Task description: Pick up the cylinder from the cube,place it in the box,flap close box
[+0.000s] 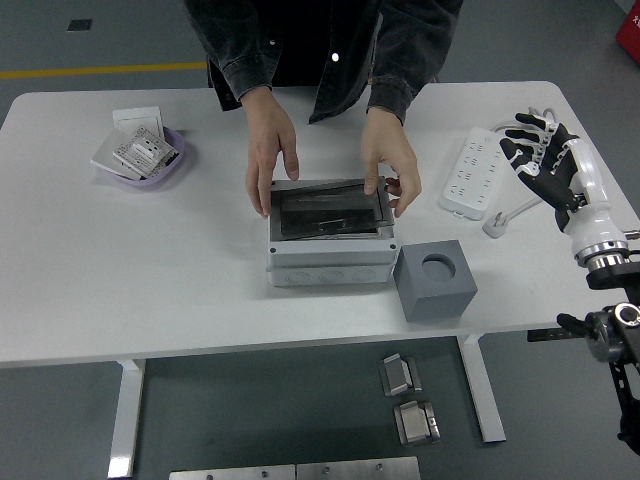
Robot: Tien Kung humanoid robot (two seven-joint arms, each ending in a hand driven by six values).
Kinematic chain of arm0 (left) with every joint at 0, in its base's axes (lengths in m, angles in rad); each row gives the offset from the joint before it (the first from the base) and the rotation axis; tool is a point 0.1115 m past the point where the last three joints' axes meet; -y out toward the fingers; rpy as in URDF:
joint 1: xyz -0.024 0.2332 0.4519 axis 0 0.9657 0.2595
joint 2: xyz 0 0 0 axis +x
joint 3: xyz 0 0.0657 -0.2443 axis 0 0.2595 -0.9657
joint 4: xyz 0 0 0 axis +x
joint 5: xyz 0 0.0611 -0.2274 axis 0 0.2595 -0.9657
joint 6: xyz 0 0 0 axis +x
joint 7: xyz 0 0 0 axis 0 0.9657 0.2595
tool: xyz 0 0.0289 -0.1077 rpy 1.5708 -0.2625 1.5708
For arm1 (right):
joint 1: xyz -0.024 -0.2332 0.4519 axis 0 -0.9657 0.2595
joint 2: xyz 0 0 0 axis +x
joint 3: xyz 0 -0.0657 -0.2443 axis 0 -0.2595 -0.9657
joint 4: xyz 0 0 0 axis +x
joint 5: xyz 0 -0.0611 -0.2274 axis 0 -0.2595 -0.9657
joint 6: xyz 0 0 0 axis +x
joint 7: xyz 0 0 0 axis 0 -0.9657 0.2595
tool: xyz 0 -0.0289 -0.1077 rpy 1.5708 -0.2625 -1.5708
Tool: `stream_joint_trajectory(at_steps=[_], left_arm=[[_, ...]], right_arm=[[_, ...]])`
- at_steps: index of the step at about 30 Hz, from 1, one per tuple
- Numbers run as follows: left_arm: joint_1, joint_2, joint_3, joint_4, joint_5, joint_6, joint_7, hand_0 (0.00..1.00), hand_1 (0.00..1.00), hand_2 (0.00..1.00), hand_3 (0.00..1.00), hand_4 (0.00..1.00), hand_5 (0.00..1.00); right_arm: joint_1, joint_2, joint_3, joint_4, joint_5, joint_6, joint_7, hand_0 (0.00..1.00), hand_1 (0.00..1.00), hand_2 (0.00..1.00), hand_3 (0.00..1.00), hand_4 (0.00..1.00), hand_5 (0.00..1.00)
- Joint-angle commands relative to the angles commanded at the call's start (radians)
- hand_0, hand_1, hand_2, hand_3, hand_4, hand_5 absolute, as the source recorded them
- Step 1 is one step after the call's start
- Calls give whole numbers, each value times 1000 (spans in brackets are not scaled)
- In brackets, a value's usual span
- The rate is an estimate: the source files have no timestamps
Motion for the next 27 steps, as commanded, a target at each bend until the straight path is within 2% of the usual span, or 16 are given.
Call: stream_joint_trajectory(at_steps=[3, 4, 9, 10, 16, 17, 22, 23, 27], left_arm=[[-1, -2, 2, 0, -1, -1, -2, 637, 616, 572, 600, 674, 285], [-2, -2, 2, 0, -1, -1, -3, 637, 615, 572, 600, 674, 285], [-4, -3, 5, 0, -5, -1, -4, 637, 615, 572, 600, 674, 285], [-4, -3, 6, 0, -6, -1, -4, 637, 615, 572, 600, 674, 284], [-4, -2, 9, 0, -11, -1, -4, 637, 615, 572, 600, 674, 284], [-4, -2, 10, 0, -12, -1, -4, 637, 616, 572, 600, 674, 284], [-4, -4, 11, 0, -14, -2, -4, 637, 616, 572, 600, 674, 284], [-4, -4, 11, 0, -13, -2, -3, 637, 616, 572, 600, 674, 283], [-3, -4, 9, 0, -11, -3, -2, 637, 616, 572, 600, 674, 283]], right_arm=[[-1, -4, -3, 0, -2, 1, 0, 636, 540, 583, 721, 804, 342], [-1, -3, -4, 0, -2, 1, 1, 645, 526, 510, 721, 804, 342], [-1, 6, -6, -1, -3, -1, 9, 645, 526, 510, 721, 804, 342], [-2, 7, -6, -1, -3, -1, 11, 644, 464, 444, 719, 800, 333], [-5, 14, -1, -3, 1, -2, 19, 644, 464, 444, 719, 800, 333], [-6, 14, 0, -3, 1, -2, 19, 645, 527, 582, 716, 803, 315], [-7, 16, 3, -3, 3, -1, 23, 645, 527, 582, 716, 803, 315], [-7, 16, 3, -3, 3, 0, 24, 694, 711, 780, 674, 806, 308], [-10, 17, 5, -2, 4, 3, 27, 694, 711, 780, 674, 806, 308]])
